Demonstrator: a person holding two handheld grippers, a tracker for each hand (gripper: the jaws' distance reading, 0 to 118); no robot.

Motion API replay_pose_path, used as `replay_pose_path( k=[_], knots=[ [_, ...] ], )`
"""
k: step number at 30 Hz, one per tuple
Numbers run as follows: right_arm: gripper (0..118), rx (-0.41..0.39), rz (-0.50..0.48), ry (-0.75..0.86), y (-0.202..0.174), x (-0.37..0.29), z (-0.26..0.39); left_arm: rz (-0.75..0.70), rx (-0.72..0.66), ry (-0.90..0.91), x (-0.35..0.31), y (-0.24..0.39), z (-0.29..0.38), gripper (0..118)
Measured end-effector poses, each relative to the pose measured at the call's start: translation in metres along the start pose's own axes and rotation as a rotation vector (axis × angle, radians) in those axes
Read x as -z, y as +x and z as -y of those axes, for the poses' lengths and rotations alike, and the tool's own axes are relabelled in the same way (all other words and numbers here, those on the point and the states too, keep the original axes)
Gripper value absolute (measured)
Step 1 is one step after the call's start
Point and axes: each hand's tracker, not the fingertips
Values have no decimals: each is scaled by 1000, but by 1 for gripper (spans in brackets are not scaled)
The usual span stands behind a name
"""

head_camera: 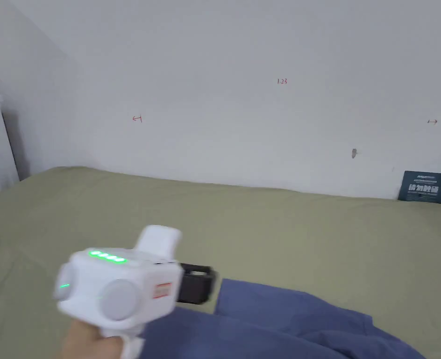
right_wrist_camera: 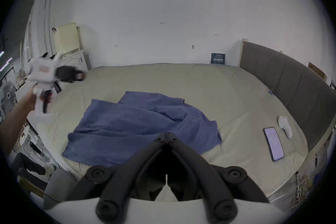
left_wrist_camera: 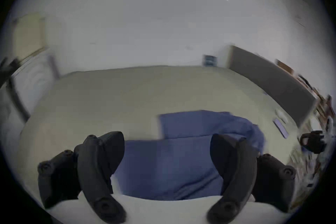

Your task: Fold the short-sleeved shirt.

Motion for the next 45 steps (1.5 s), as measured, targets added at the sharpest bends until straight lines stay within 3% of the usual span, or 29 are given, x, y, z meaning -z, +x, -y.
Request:
replay_pose_path(
  k=[3,4,5,6,8,10,12,17,21,22,23,24,25,30,33,35,37,39,40,42,43,44,45],
  knots=[
    [0,-14,-7,10,-1,10,-5,-148,-190,82,-54,-62,38,100],
    [0,-16,-9,8,-2,13,-6,-189,-220,115,-89,-54,53,98],
    [0,-19,-13,7,-2,17,-8,-217,-237,144,-104,-60,67,89],
    [0,-23,-14,6,-3,20,-9,-257,-251,182,-120,-63,80,71],
    [0,-26,-10,8,-4,25,-11,-349,-260,226,-141,-63,103,1],
    [0,-23,-10,10,-3,30,-13,-407,-266,200,-149,-60,122,0],
    [0,-19,-8,9,-3,33,-14,-311,-294,134,-147,-57,131,0],
    [0,-36,-2,-6,-1,45,-12,-269,-264,48,-104,-51,125,0],
    [0,-46,15,-20,8,60,-15,-170,-165,-31,-30,-59,85,8],
    [0,-49,25,-23,11,64,-15,-155,-152,-44,-9,-62,75,26],
    [0,-52,38,-31,14,68,-16,-131,-136,-97,19,-64,61,73],
    [0,-52,50,-37,17,72,-17,-109,-103,-166,45,-63,51,105],
    [0,-48,55,-41,20,74,-18,-84,-92,-180,67,-63,44,116],
    [0,-43,96,-67,31,80,-15,-127,-4,-443,194,-76,27,116],
    [0,-38,118,-89,38,82,-10,-216,-25,-559,254,-92,43,115],
    [0,-33,125,-99,44,84,-7,-205,-126,-614,270,-98,54,115],
    [0,-21,138,-109,50,88,-6,-210,-108,-541,234,-72,53,114],
    [0,33,142,-113,61,99,-7,-223,-95,-522,221,-65,52,98],
    [6,65,126,-107,67,107,-7,-231,-86,-502,202,-55,48,80],
    [71,115,92,-123,81,131,-14,-234,-71,-431,185,-48,46,13],
    [95,134,75,-142,86,146,-16,-183,-98,-431,180,-47,46,4],
    [101,152,49,-171,94,164,-16,-223,-105,-420,177,-54,47,3],
    [98,157,42,-187,99,180,-16,-130,-193,-402,171,-57,48,4]
  ],
)
